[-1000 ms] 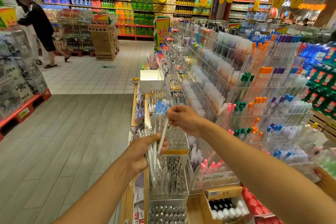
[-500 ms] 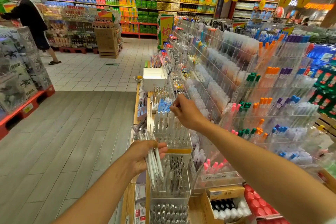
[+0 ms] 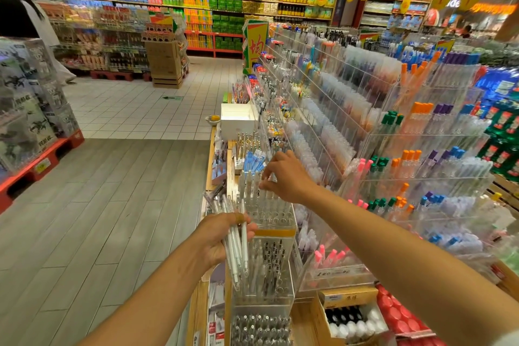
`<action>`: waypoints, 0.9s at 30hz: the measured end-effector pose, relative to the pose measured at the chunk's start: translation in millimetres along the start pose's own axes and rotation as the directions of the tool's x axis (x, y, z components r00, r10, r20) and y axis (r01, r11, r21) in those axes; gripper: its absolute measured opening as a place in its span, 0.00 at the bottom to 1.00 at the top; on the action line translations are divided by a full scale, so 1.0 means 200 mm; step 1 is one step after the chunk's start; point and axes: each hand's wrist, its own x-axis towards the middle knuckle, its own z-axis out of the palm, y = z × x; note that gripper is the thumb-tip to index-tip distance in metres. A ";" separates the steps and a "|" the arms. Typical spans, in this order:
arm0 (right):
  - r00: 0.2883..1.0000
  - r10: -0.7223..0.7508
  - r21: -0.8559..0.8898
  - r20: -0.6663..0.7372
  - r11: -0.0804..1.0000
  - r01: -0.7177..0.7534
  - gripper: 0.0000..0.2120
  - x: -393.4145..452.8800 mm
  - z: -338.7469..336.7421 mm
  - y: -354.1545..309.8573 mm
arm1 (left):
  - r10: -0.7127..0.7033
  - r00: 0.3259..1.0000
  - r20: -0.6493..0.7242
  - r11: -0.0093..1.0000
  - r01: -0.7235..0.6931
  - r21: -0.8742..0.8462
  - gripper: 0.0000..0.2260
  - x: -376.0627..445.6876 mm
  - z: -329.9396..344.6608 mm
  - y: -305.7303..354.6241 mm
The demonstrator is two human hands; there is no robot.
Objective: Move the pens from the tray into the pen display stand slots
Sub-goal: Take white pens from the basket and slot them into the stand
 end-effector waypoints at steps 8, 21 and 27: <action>0.981 0.049 0.456 0.188 0.880 -0.131 0.11 -0.09 -0.03 -0.10 | 0.047 0.994 0.100 0.999 -0.047 -0.009 0.07 0.01 0.04 0.00; 0.976 0.186 0.747 0.111 0.632 -0.206 0.06 -0.05 -0.18 -0.06 | -0.006 0.998 -0.062 0.984 -0.005 -0.181 0.07 0.03 -0.01 -0.01; 0.988 0.014 0.396 -0.157 0.917 0.050 0.05 -0.02 -0.15 -0.05 | -0.044 0.994 -0.104 0.990 0.029 -0.135 0.04 0.06 -0.05 -0.02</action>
